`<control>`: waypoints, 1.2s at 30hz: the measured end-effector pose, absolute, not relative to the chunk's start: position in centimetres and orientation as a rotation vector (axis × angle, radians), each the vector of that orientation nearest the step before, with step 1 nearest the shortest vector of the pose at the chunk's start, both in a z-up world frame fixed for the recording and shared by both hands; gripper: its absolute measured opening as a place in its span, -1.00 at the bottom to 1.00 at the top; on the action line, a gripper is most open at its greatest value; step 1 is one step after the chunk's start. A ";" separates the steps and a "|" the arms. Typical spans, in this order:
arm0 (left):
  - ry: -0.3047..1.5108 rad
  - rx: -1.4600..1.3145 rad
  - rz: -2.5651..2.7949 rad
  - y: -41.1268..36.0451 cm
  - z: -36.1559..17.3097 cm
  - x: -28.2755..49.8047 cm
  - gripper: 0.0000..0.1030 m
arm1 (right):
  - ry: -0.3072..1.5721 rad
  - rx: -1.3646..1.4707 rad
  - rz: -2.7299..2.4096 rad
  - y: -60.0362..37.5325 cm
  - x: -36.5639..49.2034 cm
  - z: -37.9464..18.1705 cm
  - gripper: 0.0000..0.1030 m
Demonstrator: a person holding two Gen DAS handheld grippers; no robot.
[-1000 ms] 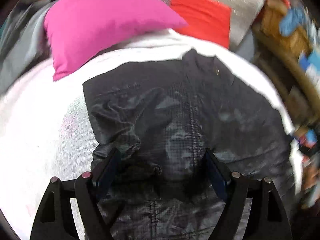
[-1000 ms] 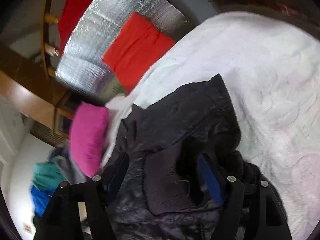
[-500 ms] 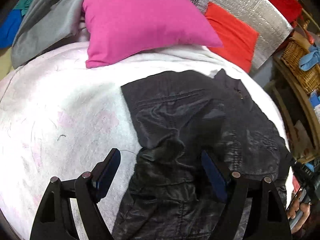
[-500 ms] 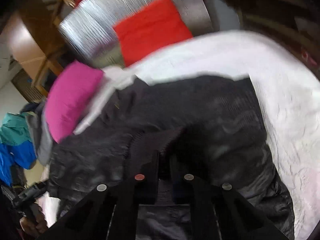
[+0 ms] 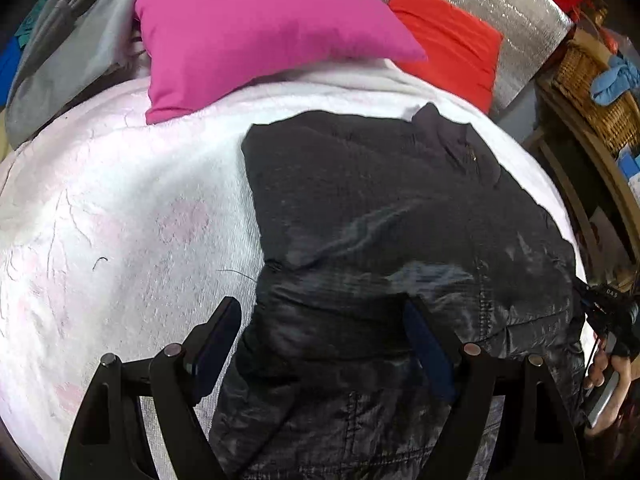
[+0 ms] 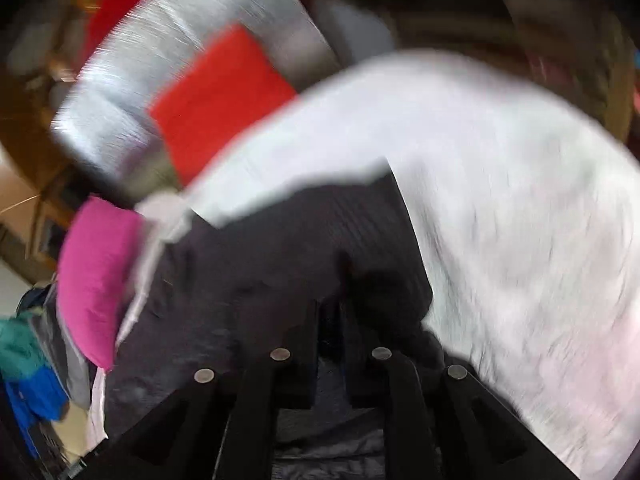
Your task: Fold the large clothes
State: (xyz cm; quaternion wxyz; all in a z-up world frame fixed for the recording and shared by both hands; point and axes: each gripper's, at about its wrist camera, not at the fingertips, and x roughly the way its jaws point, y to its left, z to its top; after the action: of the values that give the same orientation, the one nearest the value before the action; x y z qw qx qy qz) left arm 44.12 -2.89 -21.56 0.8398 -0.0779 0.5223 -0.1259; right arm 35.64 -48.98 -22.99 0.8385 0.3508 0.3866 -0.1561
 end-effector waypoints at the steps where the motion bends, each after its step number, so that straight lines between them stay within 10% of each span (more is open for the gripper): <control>1: 1.111 -0.167 -0.266 -2.9 -21.7 44.2 0.62 | 0.811 0.761 -0.317 -49.0 35.6 -22.6 -0.38; 4: 1.125 -0.208 -0.265 -2.3 -22.2 44.4 0.62 | 0.692 0.781 -0.276 -49.1 34.2 -20.5 0.63; 9: 1.085 -0.224 -0.256 -1.8 -21.4 44.2 0.62 | 0.549 0.663 -0.251 -47.8 32.1 -17.4 0.54; 14: 1.004 -0.188 -0.281 -3.6 -20.2 44.0 0.62 | 0.668 0.561 -0.107 -43.4 35.1 -18.6 -0.29; 29: 1.066 0.058 -0.235 -8.3 -22.0 44.3 0.64 | 0.922 0.712 0.022 -44.6 35.7 -22.6 -0.26; 33: 1.082 -0.106 -0.299 -6.2 -20.8 43.5 0.65 | 0.914 0.894 0.079 -47.1 33.0 -22.7 0.26; 36: 1.117 -0.261 -0.341 -4.5 -20.9 42.5 0.64 | 0.920 1.007 0.107 -48.3 31.6 -24.0 0.26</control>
State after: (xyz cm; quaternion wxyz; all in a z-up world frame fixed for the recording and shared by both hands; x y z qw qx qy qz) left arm 42.52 -4.50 -20.88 0.8263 -0.1226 0.5257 -0.1607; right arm 31.56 -48.33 -24.01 0.7749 0.4652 0.4251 0.0496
